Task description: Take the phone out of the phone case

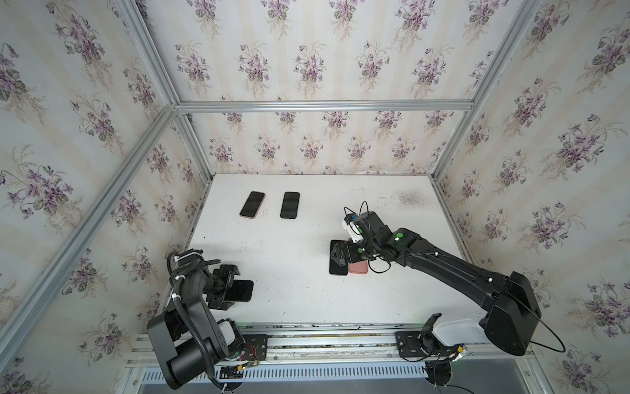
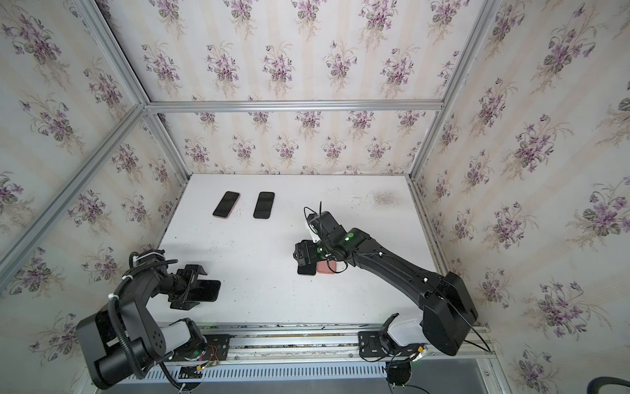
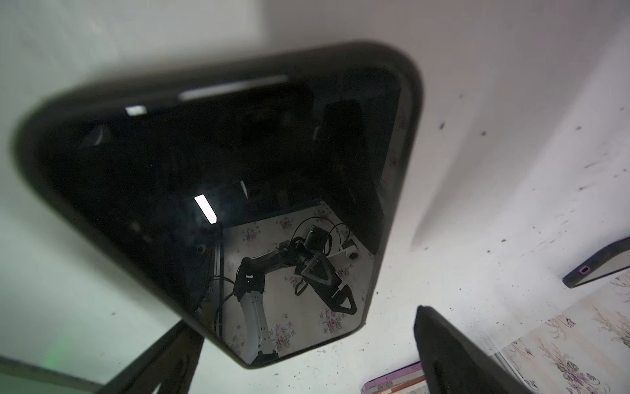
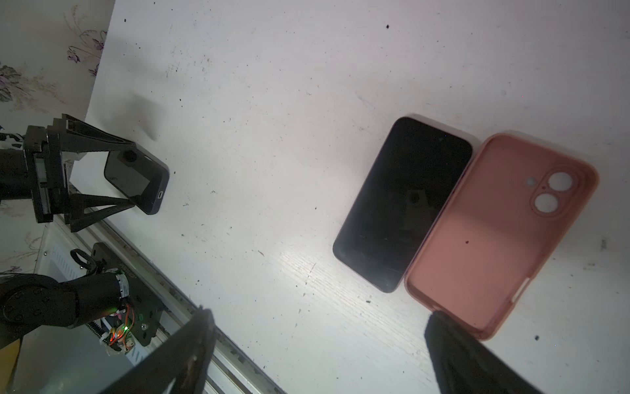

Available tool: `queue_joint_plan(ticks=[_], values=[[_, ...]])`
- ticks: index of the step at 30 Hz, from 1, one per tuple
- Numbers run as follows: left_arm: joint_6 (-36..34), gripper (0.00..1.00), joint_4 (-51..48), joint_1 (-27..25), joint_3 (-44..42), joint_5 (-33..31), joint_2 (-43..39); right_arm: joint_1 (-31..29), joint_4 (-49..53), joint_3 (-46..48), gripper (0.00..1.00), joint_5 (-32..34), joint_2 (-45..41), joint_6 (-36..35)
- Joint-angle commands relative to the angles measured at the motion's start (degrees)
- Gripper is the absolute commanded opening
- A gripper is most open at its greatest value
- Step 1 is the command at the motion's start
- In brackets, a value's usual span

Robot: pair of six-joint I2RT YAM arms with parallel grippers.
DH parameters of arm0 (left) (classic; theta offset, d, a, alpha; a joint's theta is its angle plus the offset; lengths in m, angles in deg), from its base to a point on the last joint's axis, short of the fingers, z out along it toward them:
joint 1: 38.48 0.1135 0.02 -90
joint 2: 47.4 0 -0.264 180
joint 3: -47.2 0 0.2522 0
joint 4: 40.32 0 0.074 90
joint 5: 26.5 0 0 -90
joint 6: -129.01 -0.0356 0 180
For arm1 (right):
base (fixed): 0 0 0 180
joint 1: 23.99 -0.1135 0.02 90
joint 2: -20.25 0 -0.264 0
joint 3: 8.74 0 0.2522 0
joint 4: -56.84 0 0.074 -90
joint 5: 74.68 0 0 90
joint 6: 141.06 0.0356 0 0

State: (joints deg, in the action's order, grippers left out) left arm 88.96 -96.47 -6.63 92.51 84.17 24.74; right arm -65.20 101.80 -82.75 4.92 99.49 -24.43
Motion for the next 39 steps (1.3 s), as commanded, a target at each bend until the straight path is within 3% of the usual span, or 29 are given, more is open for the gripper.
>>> queue_joint_plan(ticks=[1,17,25,27,30,31,35,39], values=[[-2.1,0.97,9.0,-0.1,-0.8,-4.3,2.8,-0.3,-1.9,-0.2,0.99,-0.5,0.5,1.1],[-2.2,0.61,12.3,-0.1,-2.4,-3.1,5.1,-0.3,-3.5,0.7,0.99,-0.5,1.0,2.6],[-2.5,0.56,12.4,-0.1,-2.7,-2.5,4.9,-0.3,-4.5,1.2,0.99,-1.0,1.4,3.2],[-2.5,0.58,12.4,-0.1,-2.7,-2.2,4.6,-0.2,-4.8,1.3,0.99,-1.4,1.5,3.3],[-1.8,0.83,11.9,-0.1,-2.8,-2.2,3.4,-0.2,-5.1,1.3,0.99,-2.2,1.6,3.2],[-1.3,0.88,11.7,-0.1,-2.9,-2.3,3.0,-0.3,-5.2,1.3,0.99,-2.3,1.6,3.3],[0.7,0.99,10.9,0.0,-3.0,-2.8,1.2,-0.3,-5.1,1.3,0.99,-2.3,1.5,3.1],[2.5,1.0,9.1,-0.1,-2.7,-4.0,0.5,-0.3,-5.0,1.4,0.99,-2.6,1.5,2.6]])
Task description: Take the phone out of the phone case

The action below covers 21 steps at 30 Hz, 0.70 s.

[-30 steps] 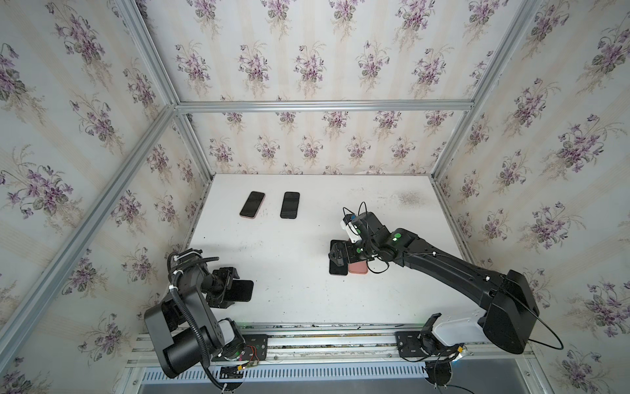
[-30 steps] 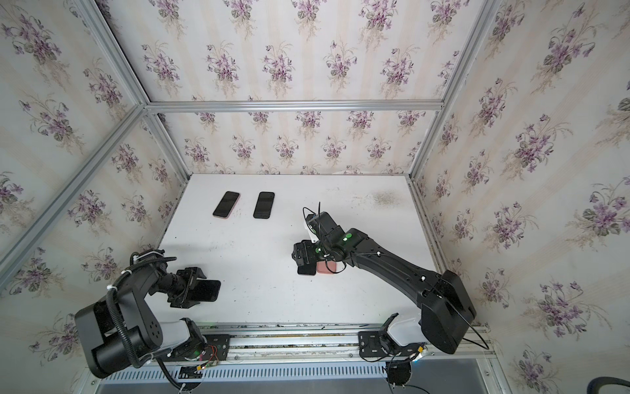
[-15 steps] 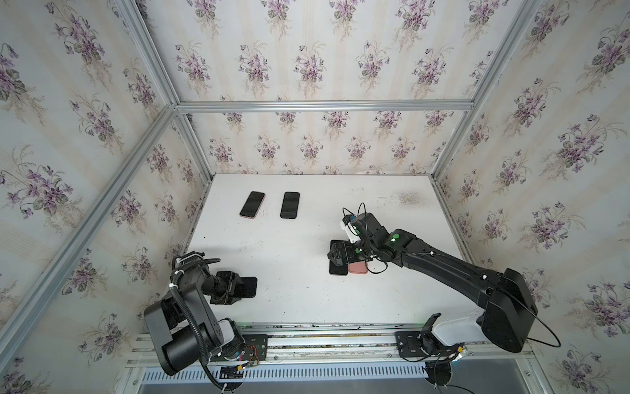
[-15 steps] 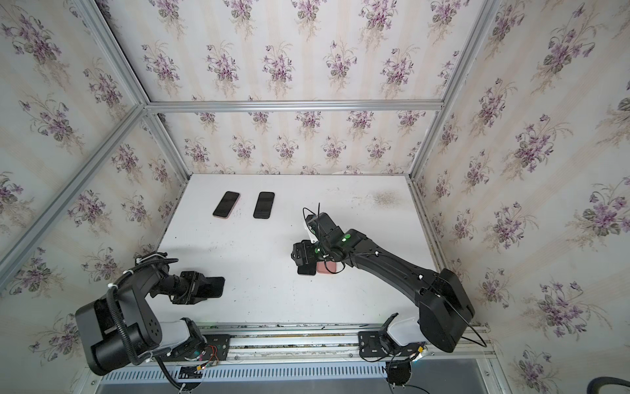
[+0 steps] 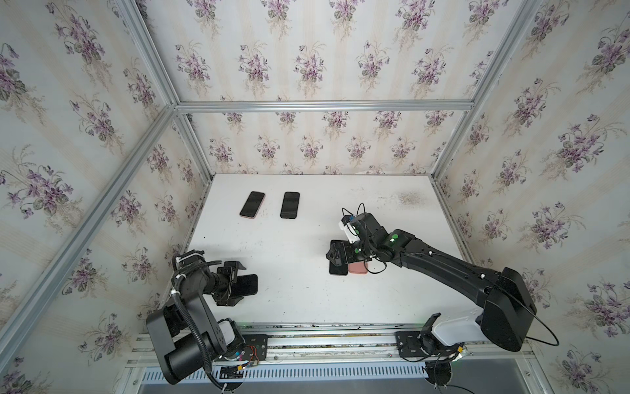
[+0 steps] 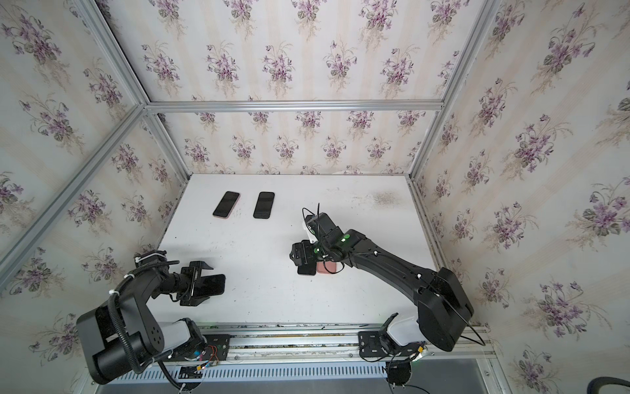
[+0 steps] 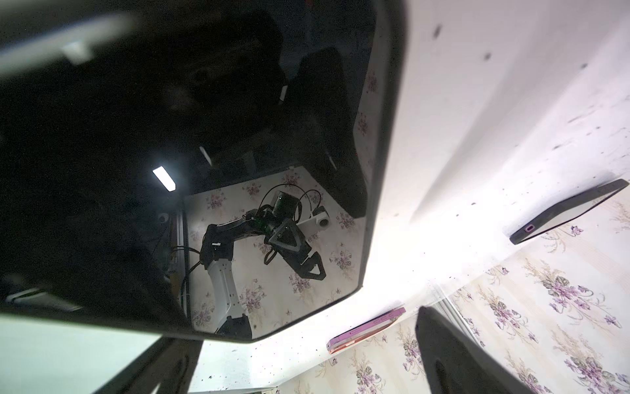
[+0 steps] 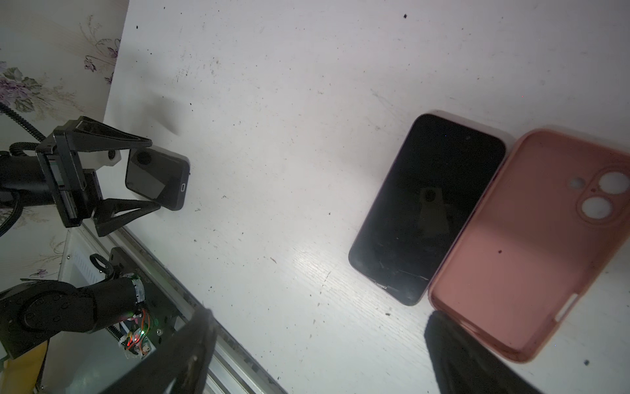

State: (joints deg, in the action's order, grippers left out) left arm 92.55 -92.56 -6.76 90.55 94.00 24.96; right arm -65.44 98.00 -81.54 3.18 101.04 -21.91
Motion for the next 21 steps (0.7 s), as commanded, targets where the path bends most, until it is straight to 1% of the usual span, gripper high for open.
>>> queue_joint_plan(ticks=[1,4,7,10,15,21], values=[[-0.7,1.0,4.6,0.1,-0.5,-14.5,0.1,0.0,-1.2,0.1,0.99,-1.0,0.0,0.1],[0.6,1.0,2.2,0.1,0.4,-16.7,-0.4,0.0,-1.4,0.1,0.99,-1.7,0.1,-0.3],[2.4,1.0,-1.0,0.1,1.7,-21.0,-0.7,0.0,-1.4,0.1,0.99,-2.2,0.3,-0.6],[3.4,1.0,-4.4,0.2,3.6,-23.8,0.8,0.0,-1.8,0.4,0.99,-2.7,0.4,-0.8],[4.4,1.0,-4.9,0.1,5.0,-25.9,3.2,0.0,-2.3,1.0,0.99,-3.7,0.6,-1.2],[6.2,1.0,-3.1,0.1,5.9,-26.7,3.1,0.0,-2.8,0.8,0.99,-5.2,1.5,-2.1]])
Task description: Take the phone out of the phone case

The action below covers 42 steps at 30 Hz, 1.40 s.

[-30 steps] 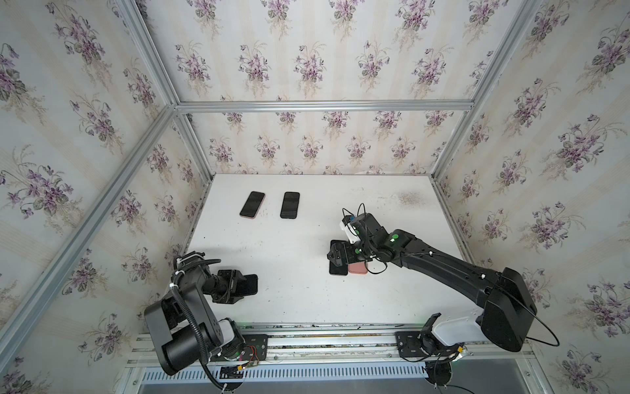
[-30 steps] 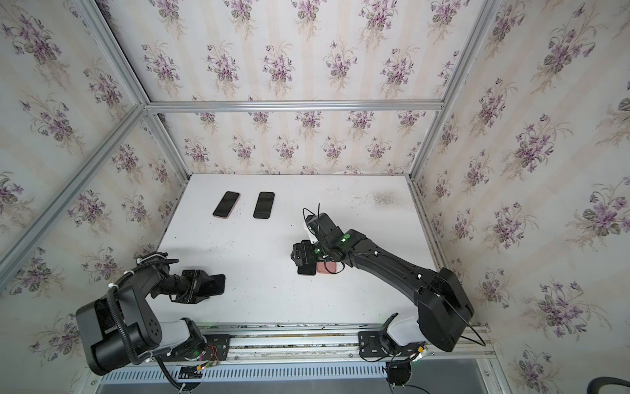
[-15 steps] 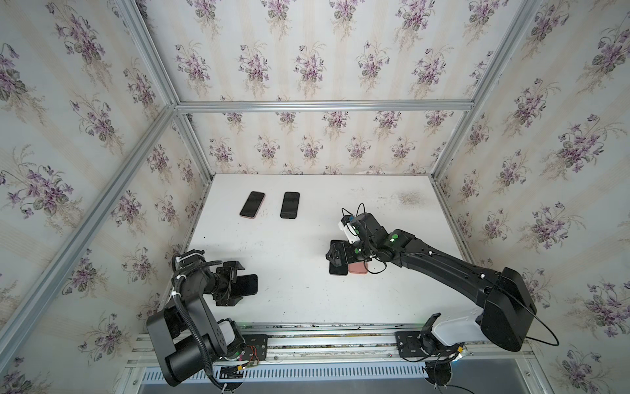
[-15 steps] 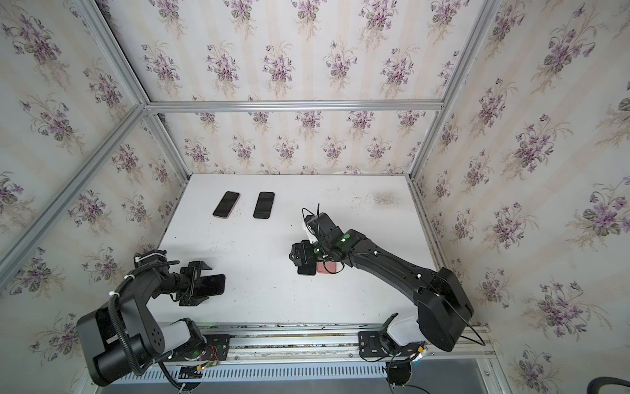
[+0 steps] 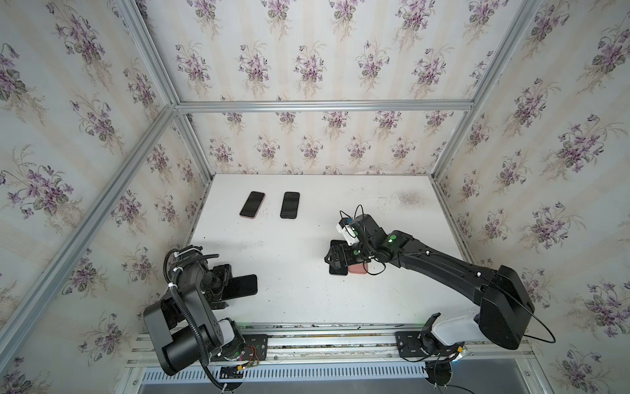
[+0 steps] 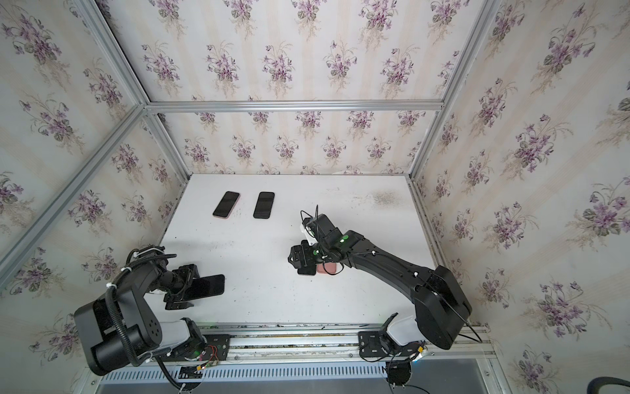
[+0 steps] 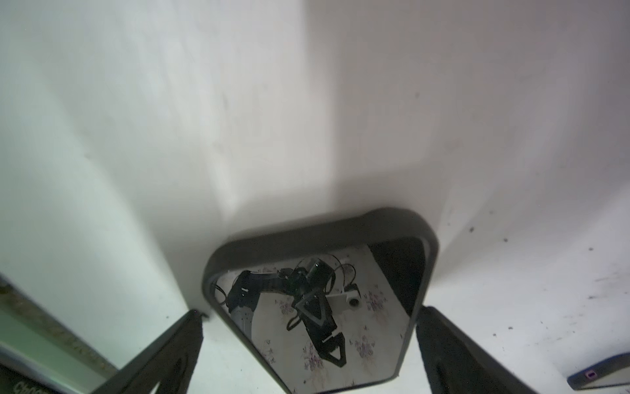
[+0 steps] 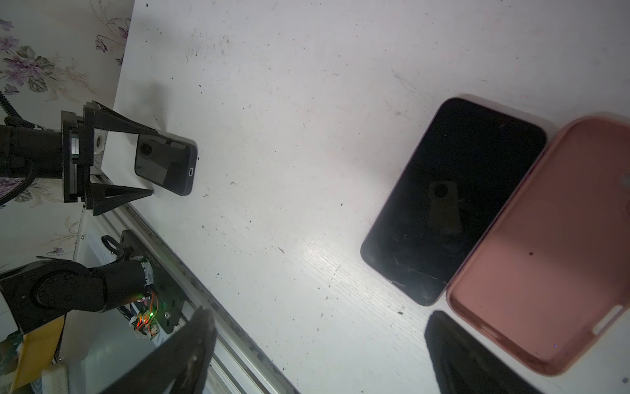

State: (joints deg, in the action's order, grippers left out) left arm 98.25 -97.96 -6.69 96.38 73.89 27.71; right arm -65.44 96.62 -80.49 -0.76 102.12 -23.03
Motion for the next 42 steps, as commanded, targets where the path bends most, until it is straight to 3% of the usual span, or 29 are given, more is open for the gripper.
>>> queue_joint_plan(ticks=[1,9,21,36,42], values=[[0.8,1.0,2.4,0.1,0.3,-6.7,0.8,0.0,-1.2,-0.5,0.99,-1.6,0.8,-1.2],[1.8,1.0,5.8,-0.1,-0.1,-5.1,3.4,0.0,0.1,-2.2,0.99,-1.5,2.2,-2.4],[6.0,1.0,15.8,-0.4,-6.1,0.1,-0.8,0.0,0.8,-4.3,0.99,-3.5,4.1,-3.6],[6.5,1.0,16.0,-0.4,-6.8,2.8,3.2,0.0,1.3,-4.5,0.99,-3.3,4.6,-2.2],[5.6,1.0,14.7,-0.5,-6.2,4.6,5.1,0.0,-3.1,-2.9,0.99,-7.7,4.2,-2.0]])
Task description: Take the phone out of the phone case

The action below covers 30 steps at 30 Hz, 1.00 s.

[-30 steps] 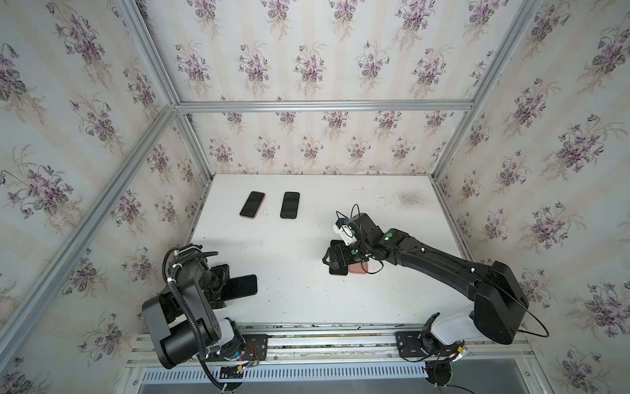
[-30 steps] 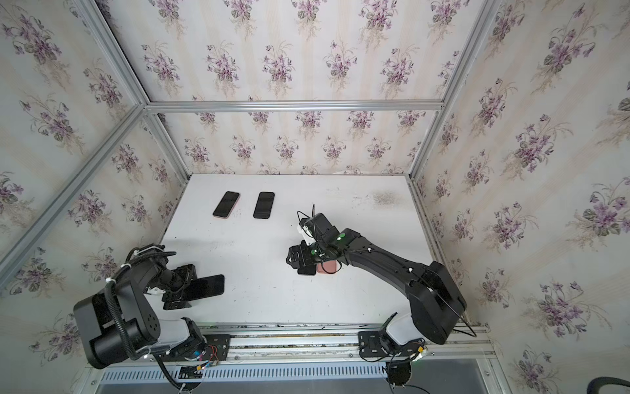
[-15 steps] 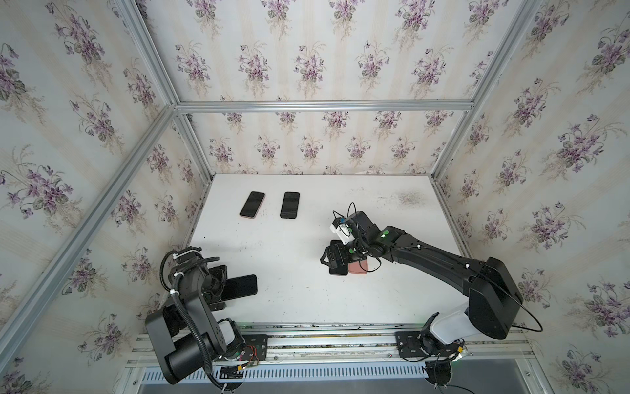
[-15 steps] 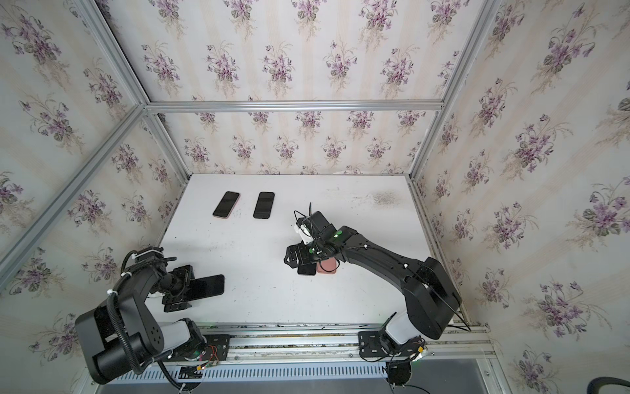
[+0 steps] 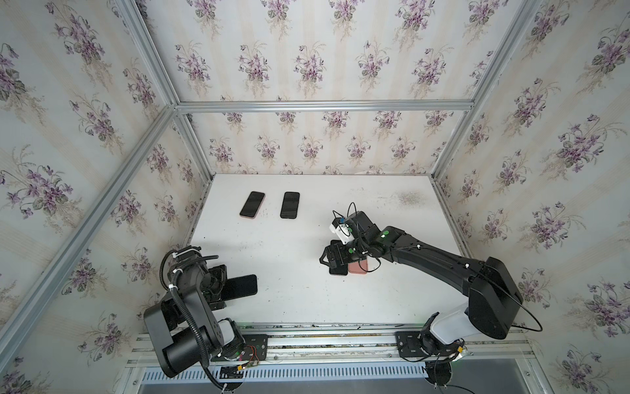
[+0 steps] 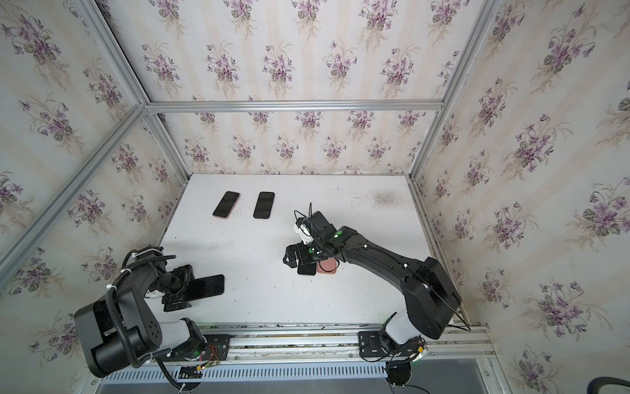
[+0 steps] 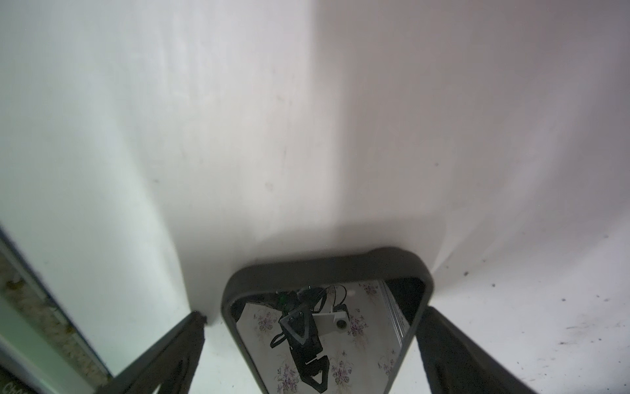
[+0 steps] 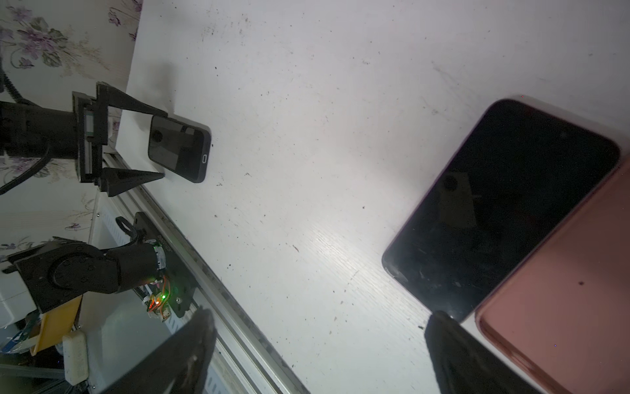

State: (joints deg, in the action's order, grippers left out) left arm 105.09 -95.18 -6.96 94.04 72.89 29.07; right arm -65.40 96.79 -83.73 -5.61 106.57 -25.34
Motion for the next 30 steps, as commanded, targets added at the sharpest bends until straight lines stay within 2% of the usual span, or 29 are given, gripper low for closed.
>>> queue_joint_plan(ticks=[1,6,12,19,30], values=[[-1.8,1.0,11.5,-0.2,-3.6,5.6,4.2,-0.1,-3.8,0.4,0.99,-3.3,-0.1,0.4],[-2.7,0.99,10.8,-0.2,-3.0,5.6,5.8,-0.1,-5.8,0.5,0.99,-5.1,0.5,0.2],[-3.8,0.93,10.7,-0.4,-2.6,5.3,3.8,-0.1,-6.3,-0.2,0.99,-6.9,1.9,-0.1],[-5.2,0.86,10.7,-0.5,-2.8,5.5,2.5,-0.1,-7.0,0.0,0.99,-6.9,2.0,0.0],[-7.4,0.82,10.9,-1.4,-2.0,7.1,0.4,-0.1,-7.8,1.4,0.99,-6.7,2.0,1.2]])
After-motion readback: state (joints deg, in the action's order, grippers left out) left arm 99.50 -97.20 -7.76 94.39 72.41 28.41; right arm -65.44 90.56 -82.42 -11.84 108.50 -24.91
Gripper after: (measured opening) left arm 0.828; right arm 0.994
